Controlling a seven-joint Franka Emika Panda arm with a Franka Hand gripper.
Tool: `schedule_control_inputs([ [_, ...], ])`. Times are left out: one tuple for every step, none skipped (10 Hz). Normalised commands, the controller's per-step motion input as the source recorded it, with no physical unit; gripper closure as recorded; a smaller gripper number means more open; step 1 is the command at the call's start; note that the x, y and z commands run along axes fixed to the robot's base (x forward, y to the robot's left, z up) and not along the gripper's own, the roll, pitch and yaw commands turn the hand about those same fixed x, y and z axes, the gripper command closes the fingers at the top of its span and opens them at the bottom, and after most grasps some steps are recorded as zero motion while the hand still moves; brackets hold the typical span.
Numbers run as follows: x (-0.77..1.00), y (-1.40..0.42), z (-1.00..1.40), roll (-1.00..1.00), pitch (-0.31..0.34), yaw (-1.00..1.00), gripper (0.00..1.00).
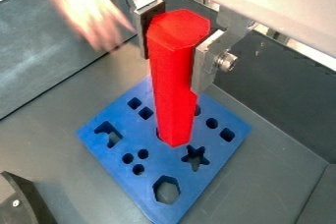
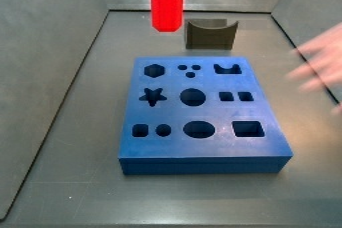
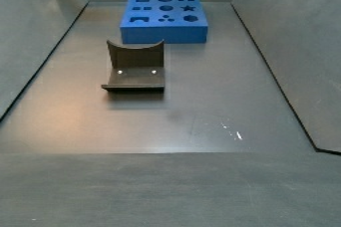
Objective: Insert the hexagon object.
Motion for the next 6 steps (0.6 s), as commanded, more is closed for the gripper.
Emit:
schedule_control_inputs([
  [-0.49, 0.15, -0.33, 0.05, 0.000, -0.67, 1.00],
  [-0.52, 0.17, -0.53, 0.00, -0.004, -0.75, 1.00],
  [-0.47, 0.20, -0.64, -0.01, 0.000, -0.76, 1.00],
  [-0.41, 0.19, -0.68, -0.02, 0.000, -0.81, 1.00],
  [-0.32, 0.09, -0.54, -0.02, -0.097, -0.77, 1.00],
  [-0.12, 0.14, -0.47, -0.16, -0.210, -0.63, 1.00],
])
